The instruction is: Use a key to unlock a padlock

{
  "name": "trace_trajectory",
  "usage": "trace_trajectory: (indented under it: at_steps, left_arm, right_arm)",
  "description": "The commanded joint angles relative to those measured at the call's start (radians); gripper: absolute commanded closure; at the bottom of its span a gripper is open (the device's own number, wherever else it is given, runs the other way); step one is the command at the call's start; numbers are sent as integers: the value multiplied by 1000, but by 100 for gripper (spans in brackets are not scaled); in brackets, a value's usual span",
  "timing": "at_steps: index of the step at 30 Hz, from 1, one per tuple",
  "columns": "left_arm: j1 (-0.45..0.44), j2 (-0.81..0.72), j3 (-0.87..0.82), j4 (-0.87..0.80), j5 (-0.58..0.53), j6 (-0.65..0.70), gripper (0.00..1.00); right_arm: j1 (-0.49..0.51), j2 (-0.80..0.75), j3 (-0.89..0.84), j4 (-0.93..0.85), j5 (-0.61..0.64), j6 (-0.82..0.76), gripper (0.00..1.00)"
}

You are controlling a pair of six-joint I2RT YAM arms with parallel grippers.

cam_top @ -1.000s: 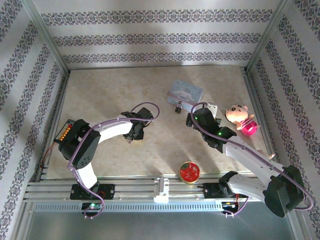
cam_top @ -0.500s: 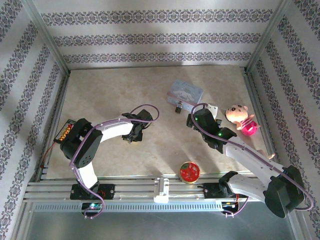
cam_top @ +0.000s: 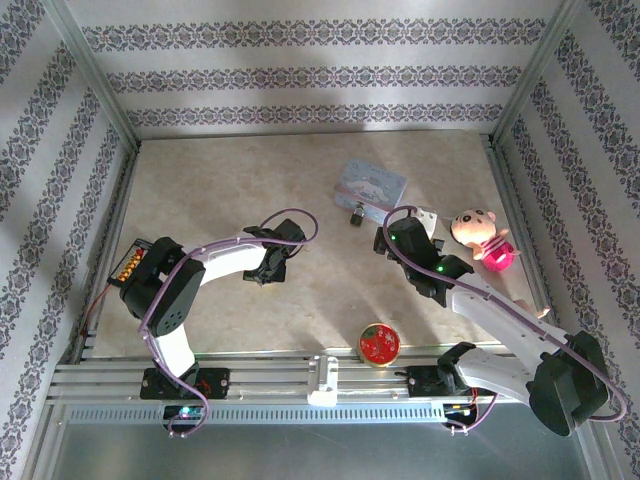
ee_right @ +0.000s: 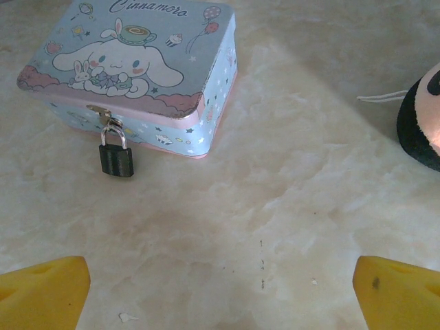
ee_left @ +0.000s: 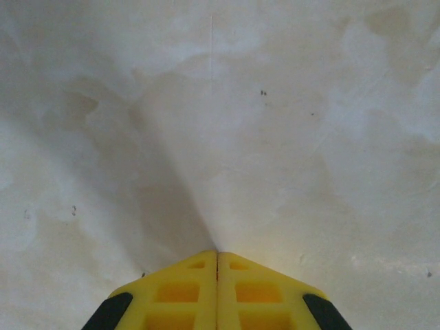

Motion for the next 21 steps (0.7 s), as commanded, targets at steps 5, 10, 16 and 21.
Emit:
trace_trajectory:
  at_steps: [5,10,16,21]
  left_arm:
    - [11,-52,-9,-47,-11,-26,100]
    - [11,-112,-6,-18,-1,-35,100]
    - [14,-217,-16,88,35,-27,100]
    - [25,-335,-80,287,127,36,100]
  right_arm:
    - [-11,-1,-12,13,14,12,2]
    - [-11,11,-9,12,-18,7,2]
    - [-12,22,-16,50,-131,24,2]
    - [-22,26,-38,142,-292,56,2]
